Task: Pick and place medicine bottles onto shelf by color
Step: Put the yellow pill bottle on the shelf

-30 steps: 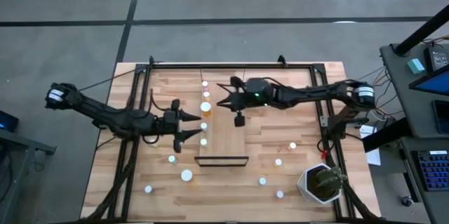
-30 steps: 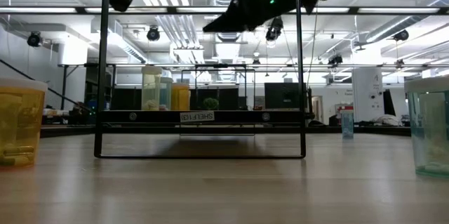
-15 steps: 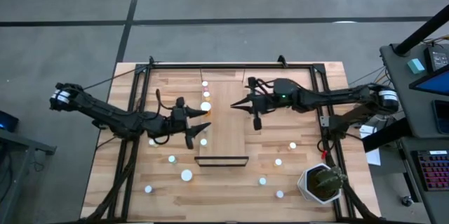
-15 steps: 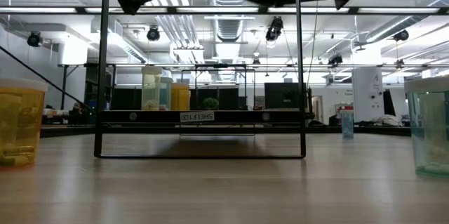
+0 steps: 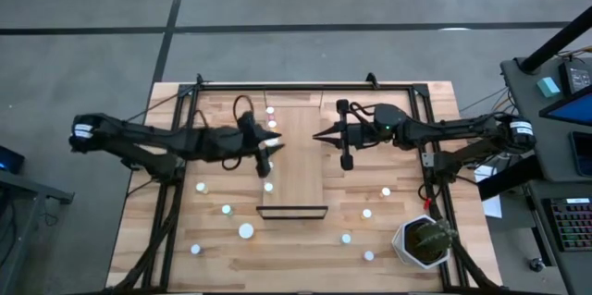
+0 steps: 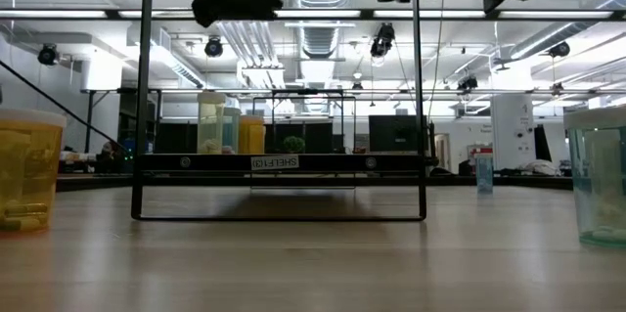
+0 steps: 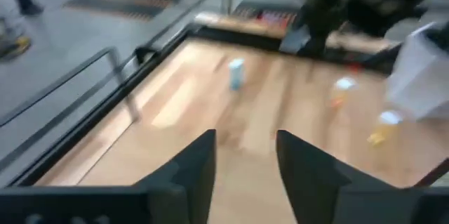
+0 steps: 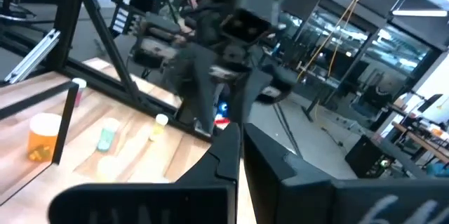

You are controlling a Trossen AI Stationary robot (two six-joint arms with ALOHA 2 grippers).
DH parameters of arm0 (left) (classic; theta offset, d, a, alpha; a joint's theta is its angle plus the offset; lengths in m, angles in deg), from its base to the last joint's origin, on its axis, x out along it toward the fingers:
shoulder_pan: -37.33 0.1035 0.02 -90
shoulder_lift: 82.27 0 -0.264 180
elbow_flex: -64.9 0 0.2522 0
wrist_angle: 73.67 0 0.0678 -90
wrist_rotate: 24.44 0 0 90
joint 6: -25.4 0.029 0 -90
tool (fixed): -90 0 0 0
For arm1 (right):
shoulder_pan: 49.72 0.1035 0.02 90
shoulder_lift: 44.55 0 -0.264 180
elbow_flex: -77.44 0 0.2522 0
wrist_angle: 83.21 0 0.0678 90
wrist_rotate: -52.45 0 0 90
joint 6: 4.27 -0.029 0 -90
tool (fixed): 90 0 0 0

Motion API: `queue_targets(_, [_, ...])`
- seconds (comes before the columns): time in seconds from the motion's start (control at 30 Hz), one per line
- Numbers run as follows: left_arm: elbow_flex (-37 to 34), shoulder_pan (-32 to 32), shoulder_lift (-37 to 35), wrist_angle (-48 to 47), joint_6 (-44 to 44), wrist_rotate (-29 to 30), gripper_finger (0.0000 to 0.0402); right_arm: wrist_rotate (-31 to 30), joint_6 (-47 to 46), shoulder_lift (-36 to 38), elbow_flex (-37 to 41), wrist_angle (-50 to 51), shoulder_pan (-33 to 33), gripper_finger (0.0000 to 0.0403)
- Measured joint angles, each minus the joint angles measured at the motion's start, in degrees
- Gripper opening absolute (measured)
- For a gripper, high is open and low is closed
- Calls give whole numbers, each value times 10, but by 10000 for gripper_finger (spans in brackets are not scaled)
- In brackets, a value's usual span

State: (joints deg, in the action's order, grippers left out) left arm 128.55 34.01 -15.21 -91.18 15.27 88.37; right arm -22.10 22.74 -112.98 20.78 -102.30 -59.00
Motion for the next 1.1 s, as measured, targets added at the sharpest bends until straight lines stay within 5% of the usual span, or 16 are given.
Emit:
queue_targets(0.33, [-4, 150, 12, -89, 59, -73, 6, -4, 1, 2, 0, 3, -9, 9])
queue_targets(0.57, [-5, 232, 75, -53, 66, -178, 1, -5, 0, 2, 0, 11, -20, 9])
queue_targets(1.1, [-7, 243, 128, -64, 79, -180, 0, -5, -9, 2, 1, 28, -35, 9])
